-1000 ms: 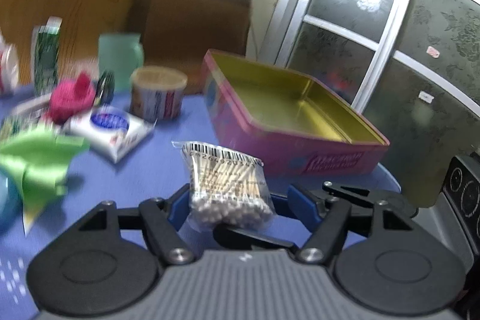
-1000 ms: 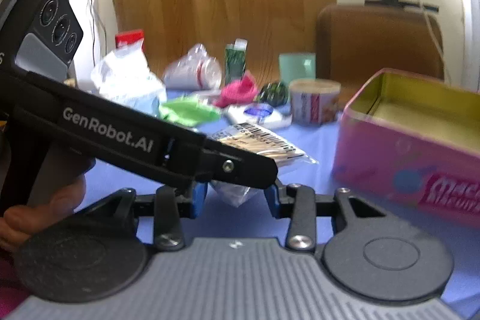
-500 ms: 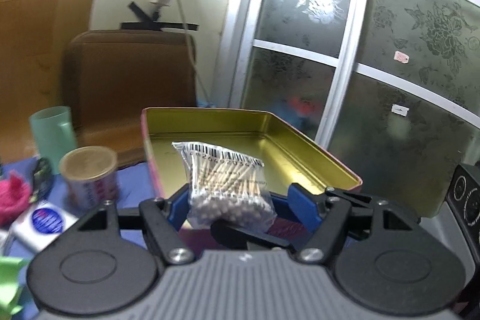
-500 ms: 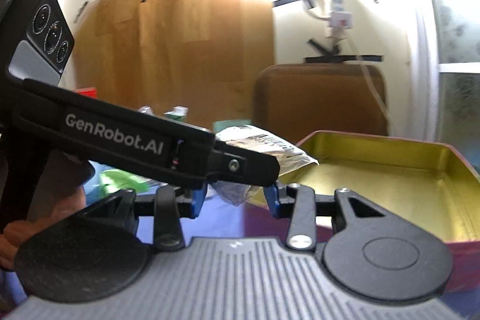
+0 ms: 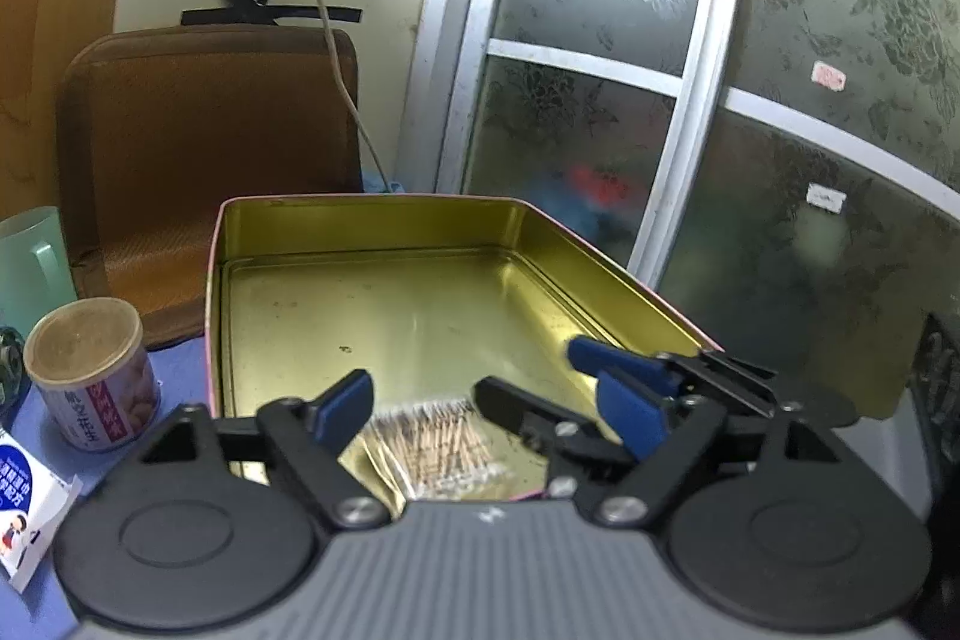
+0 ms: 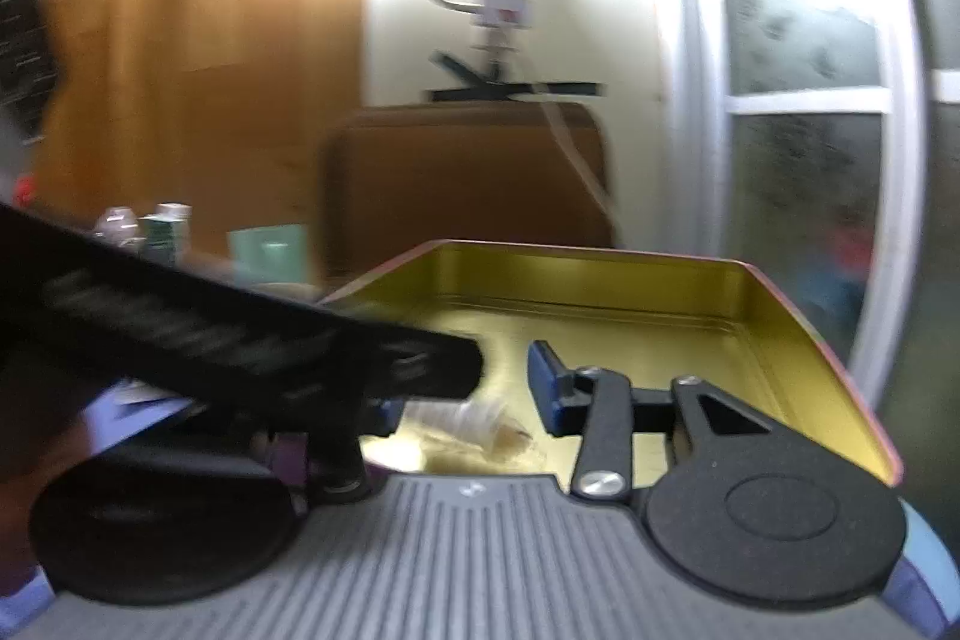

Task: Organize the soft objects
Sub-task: 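Open the right gripper to drop the swab bag into the tin, then return the right gripper to the table and grasp the green cloth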

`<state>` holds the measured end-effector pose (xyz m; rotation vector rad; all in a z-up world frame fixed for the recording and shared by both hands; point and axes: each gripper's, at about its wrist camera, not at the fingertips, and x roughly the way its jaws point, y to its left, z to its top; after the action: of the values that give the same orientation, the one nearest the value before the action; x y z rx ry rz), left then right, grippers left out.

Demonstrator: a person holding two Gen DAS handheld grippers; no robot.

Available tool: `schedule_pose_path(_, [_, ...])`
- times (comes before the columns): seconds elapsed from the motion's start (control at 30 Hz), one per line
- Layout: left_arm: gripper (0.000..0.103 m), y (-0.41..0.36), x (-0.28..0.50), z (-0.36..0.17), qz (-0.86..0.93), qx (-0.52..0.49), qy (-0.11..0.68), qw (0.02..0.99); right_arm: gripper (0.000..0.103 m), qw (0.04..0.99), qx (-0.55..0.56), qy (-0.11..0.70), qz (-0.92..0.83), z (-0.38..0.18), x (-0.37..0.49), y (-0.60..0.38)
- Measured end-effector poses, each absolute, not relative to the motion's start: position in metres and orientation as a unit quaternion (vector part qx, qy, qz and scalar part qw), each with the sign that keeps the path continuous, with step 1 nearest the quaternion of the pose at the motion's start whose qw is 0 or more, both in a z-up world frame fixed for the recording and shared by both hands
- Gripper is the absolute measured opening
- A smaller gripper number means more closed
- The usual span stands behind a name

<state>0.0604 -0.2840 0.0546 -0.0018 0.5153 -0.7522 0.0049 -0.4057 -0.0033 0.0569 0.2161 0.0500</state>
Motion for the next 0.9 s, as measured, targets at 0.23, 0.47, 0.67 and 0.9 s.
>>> schedule_pose_path(0.23, [0.088, -0.254, 0.045, 0.067, -0.356, -0.021, 0.219, 0.908, 0.071, 0.992, 0.071, 0.102, -0.002, -0.006, 0.003, -0.416])
schedule_pose_path(0.47, [0.09, -0.195, 0.014, 0.072, -0.331, -0.043, 0.189, 0.924, 0.071, 0.996, 0.054, 0.068, 0.025, 0.006, -0.008, -0.392])
schedule_pose_path(0.67, [0.09, -0.116, -0.011, 0.061, -0.261, -0.08, 0.19, 0.943, 0.071, 0.994, 0.036, 0.055, 0.089, 0.012, -0.015, -0.356])
schedule_pose_path(0.9, [0.09, -0.034, -0.027, 0.042, -0.165, -0.125, 0.196, 0.958, 0.067, 0.979, 0.01, 0.1, 0.177, 0.001, -0.015, -0.296])
